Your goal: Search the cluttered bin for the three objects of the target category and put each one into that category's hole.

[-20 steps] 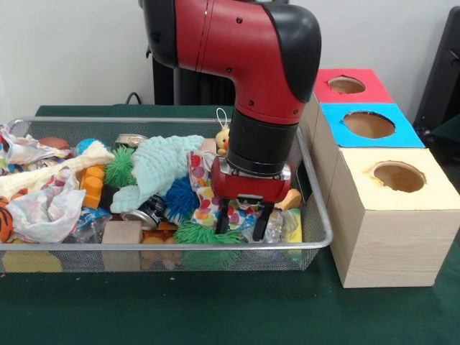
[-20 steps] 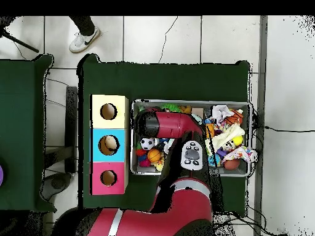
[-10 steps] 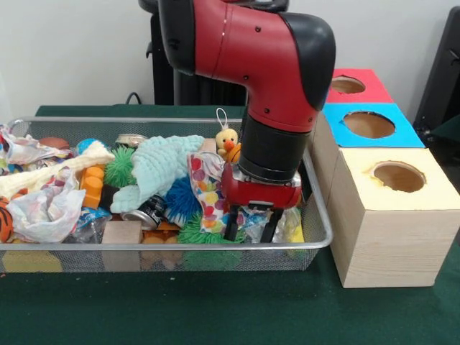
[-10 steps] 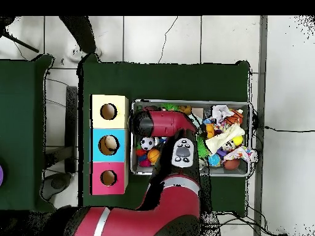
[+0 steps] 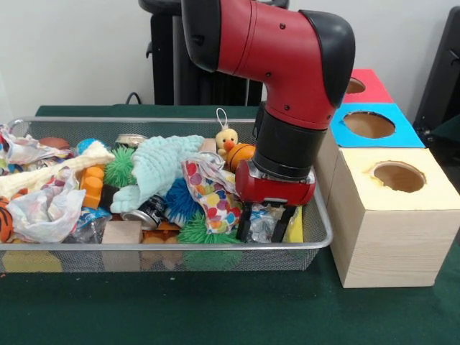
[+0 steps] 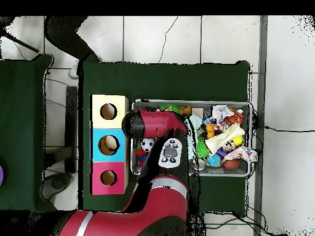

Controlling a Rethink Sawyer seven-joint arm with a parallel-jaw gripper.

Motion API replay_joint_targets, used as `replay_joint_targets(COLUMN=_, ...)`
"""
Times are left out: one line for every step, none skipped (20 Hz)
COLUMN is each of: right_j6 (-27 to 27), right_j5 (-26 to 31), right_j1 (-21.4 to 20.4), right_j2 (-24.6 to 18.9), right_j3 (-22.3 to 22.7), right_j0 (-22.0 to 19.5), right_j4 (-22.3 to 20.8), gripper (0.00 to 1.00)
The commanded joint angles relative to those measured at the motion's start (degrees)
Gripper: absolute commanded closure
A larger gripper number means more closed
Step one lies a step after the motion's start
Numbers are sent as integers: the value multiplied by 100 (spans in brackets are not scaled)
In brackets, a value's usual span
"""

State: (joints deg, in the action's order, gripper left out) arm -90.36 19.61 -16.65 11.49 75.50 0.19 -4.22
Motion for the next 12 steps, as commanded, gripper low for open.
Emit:
replay_joint_targets(right_j6=-926, right_j5=380, right_j1=74, right_j2=-355, right_j3=281, right_j0=-106, right_j4=171, gripper=0)
replay_joint_targets(right_j6=-913, right_j5=358, right_j1=64, right_j2=-379, right_j3=297, right_j0=-129, right_j4=169, gripper=0)
replay_joint_targets(right_j6=-901, right_j5=337, right_j1=55, right_j2=-402, right_j3=313, right_j0=-153, right_j4=168, gripper=0)
replay_joint_targets(right_j6=-879, right_j5=357, right_j1=52, right_j2=-407, right_j3=305, right_j0=-166, right_j4=162, gripper=0)
replay_joint_targets(right_j6=-860, right_j5=345, right_j1=42, right_j2=-459, right_j3=325, right_j0=-213, right_j4=175, gripper=0)
replay_joint_targets(right_j6=-841, right_j5=347, right_j1=38, right_j2=-461, right_j3=329, right_j0=-224, right_j4=163, gripper=0)
replay_joint_targets(right_j6=-840, right_j5=333, right_j1=26, right_j2=-470, right_j3=351, right_j0=-235, right_j4=162, gripper=0)
replay_joint_targets(right_j6=-843, right_j5=295, right_j1=6, right_j2=-470, right_j3=387, right_j0=-238, right_j4=150, gripper=0)
replay_joint_targets(right_j6=-835, right_j5=280, right_j1=-27, right_j2=-487, right_j3=431, right_j0=-254, right_j4=145, gripper=0)
replay_joint_targets(right_j6=-818, right_j5=294, right_j1=-60, right_j2=-496, right_j3=449, right_j0=-268, right_j4=141, gripper=0)
replay_joint_targets(right_j6=-808, right_j5=283, right_j1=-98, right_j2=-510, right_j3=492, right_j0=-284, right_j4=134, gripper=0)
replay_joint_targets(right_j6=-809, right_j5=280, right_j1=-140, right_j2=-502, right_j3=526, right_j0=-277, right_j4=126, gripper=0)
